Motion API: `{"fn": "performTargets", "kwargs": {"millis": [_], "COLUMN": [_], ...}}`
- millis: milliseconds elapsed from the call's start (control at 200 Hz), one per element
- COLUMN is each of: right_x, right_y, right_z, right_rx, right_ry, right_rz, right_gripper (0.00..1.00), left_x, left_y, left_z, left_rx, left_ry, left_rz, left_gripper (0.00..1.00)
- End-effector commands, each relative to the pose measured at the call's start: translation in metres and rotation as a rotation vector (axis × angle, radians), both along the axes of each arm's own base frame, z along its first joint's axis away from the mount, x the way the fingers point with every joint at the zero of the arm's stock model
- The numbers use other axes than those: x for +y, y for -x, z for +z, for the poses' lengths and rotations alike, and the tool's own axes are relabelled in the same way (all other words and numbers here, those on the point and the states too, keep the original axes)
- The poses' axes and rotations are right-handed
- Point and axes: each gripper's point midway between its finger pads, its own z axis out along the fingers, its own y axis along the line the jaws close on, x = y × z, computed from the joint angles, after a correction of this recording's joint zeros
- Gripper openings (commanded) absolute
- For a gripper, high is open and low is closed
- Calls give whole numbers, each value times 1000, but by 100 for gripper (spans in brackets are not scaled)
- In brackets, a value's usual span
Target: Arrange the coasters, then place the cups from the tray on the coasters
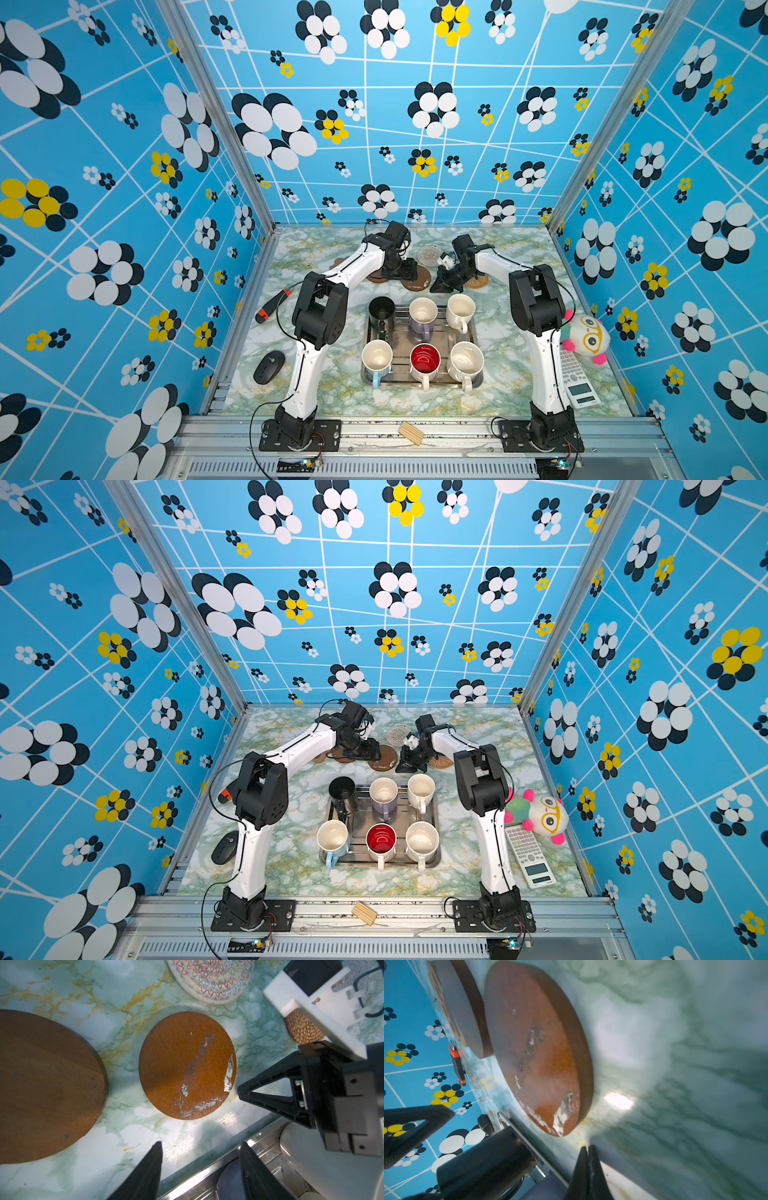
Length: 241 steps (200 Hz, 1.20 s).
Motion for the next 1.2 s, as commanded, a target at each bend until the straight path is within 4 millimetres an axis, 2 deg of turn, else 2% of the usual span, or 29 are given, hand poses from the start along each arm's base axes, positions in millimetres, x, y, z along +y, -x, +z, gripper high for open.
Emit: {"fn": "performTargets", "kwargs": {"millis": [0,140,400,635,875,1035,1100,1200], "right_x": [13,21,29,38,42,40,35,29], "right_y": [9,5,-13,-33,-41,-37,-36,-35], "right_z": [-12,-17,-21,-16,-13,-3,7,27], "right_rx": [35,41,31,7,-3,-14,-33,-72], "right_ry": [-24,-33,-46,-64,-70,-60,-41,-24], "right_rz": [25,22,-1,-14,-19,2,14,28], "right_gripper": [5,4,3,3,3,2,3,3], "left_x": [-6,-4,-4,-3,-2,0,1,0], "left_y": [-1,-2,-1,-1,-1,-2,-2,-3], "left_z": [-2,-4,-3,-1,5,15,21,42], "left_rx": [9,13,13,11,0,-21,-34,-75], "left_ry": [-2,-13,-12,-12,-9,-8,-5,21], "left_rz": [-11,-3,4,7,6,13,16,22], "left_gripper": [61,61,61,61,60,60,60,60]}}
